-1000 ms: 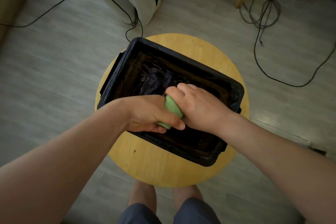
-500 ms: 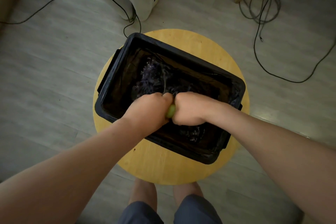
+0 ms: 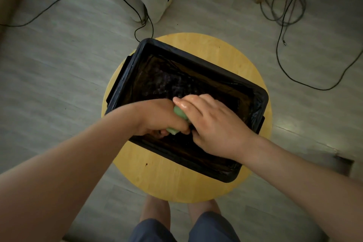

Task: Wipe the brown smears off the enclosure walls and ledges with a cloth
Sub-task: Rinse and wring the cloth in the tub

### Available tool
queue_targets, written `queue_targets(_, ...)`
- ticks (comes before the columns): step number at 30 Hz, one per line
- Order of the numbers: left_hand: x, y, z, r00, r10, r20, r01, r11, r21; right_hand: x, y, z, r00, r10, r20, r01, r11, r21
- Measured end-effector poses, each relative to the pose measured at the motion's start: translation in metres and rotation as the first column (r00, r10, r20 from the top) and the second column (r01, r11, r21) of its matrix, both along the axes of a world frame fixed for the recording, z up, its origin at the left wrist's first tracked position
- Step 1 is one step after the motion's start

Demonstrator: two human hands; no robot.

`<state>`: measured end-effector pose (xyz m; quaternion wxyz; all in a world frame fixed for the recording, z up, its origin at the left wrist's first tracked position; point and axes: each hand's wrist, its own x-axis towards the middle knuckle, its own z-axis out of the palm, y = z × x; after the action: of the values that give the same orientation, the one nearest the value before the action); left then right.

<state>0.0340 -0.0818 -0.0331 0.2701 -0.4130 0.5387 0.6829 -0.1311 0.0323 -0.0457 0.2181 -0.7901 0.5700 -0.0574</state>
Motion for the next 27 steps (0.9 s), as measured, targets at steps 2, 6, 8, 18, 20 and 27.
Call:
queue_targets(2, -0.001, -0.004, 0.011, 0.998, 0.029, -0.053, -0.015, 0.972, 0.236, 0.002, 0.000, -0.002, 0.999, -0.001, 0.044, 0.002, 1.000, -0.024)
queue_targets(6, -0.013, -0.001, 0.020, 0.995, -0.084, -0.049, 0.092, 0.979, 0.182, 0.002, -0.009, 0.001, 0.995, -0.060, -0.081, 0.057, 0.998, -0.037)
queue_targets(8, -0.022, 0.001, 0.018, 0.966, -0.252, 0.060, 0.257, 0.960, -0.107, 0.005, -0.016, 0.005, 0.976, -0.132, -0.174, 0.118, 0.989, -0.086)
queue_targets(18, -0.024, 0.015, -0.008, 0.833, -0.439, 0.338, 0.520, 0.411, -0.749, 0.009, -0.050, 0.019, 0.971, -0.133, -0.200, 0.195, 0.922, 0.334)
queue_targets(20, -0.020, 0.020, -0.011, 0.845, -0.421, 0.331, 0.499, 0.394, -0.772, 0.009, -0.050, 0.018, 0.973, -0.165, -0.159, 0.216, 0.892, 0.397)
queue_targets(27, -0.013, 0.037, -0.016, 0.836, -0.434, 0.336, 0.484, 0.293, -0.824, 0.006, -0.053, 0.006, 0.984, -0.179, -0.013, 0.133, 0.675, 0.726)
